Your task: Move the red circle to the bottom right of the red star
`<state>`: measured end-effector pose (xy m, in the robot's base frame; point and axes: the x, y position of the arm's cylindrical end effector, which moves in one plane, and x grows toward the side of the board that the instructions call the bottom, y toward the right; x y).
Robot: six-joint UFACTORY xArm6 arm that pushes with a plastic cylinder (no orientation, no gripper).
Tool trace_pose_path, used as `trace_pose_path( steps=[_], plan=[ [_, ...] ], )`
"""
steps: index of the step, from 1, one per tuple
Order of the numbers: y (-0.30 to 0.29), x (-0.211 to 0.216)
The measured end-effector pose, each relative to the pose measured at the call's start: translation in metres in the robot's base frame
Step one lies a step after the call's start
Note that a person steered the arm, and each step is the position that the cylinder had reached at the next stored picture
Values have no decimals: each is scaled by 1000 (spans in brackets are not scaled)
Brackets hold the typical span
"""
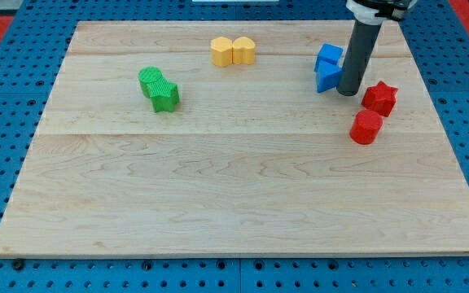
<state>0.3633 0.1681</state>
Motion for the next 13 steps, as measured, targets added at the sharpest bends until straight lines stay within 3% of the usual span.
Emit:
trace_pose_path(
  steps=[2,3,4,5,6,13],
  plan=[
    [-98,0],
    [-96,4],
    [-96,45],
    [-95,45],
    [-94,76],
    [-3,76]
  ],
)
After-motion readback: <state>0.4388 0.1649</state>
